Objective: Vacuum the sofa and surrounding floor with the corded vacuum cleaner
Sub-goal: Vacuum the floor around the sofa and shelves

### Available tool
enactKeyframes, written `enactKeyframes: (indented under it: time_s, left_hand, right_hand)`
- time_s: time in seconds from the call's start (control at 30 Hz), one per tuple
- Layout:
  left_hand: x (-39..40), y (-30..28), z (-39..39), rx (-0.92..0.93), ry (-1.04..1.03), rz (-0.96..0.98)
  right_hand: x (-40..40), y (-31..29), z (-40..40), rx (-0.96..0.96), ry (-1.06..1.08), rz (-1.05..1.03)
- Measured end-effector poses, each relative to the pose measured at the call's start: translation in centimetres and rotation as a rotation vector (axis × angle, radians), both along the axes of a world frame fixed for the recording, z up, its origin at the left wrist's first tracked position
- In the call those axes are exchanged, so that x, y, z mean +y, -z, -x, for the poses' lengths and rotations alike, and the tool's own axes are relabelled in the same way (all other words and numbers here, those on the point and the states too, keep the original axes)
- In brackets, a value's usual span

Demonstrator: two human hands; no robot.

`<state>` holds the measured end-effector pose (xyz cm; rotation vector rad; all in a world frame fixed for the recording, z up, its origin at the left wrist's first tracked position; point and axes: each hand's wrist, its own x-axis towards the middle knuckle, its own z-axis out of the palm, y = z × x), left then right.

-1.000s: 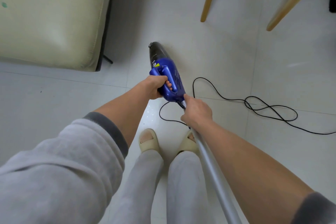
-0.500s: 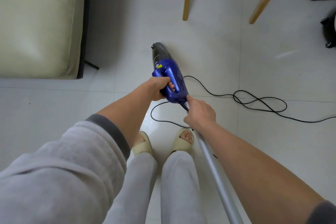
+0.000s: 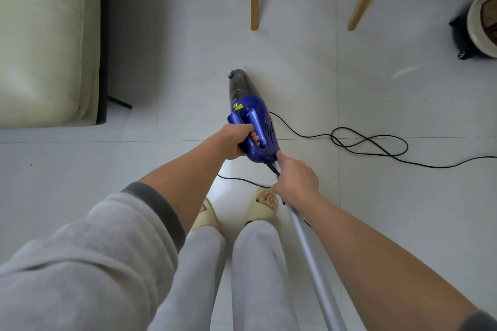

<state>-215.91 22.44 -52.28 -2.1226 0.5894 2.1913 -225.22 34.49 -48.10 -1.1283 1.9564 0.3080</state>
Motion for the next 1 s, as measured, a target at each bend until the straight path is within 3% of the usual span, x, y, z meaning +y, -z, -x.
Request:
enactKeyframes:
  time_s: [0.33,1.0]
  left_hand:
    - [-1.6,-0.4,-3.3,-0.035,-0.012,0.048]
    - [-1.8,-0.1,-15.0,-0.053,-0.252,0.007]
  right_hand:
    - [-1.7,0.7,-3.3,-0.038,-0.006,0.000]
    - [-4.6,0.6,-12.0,-0.054,-0.253,-0.006]
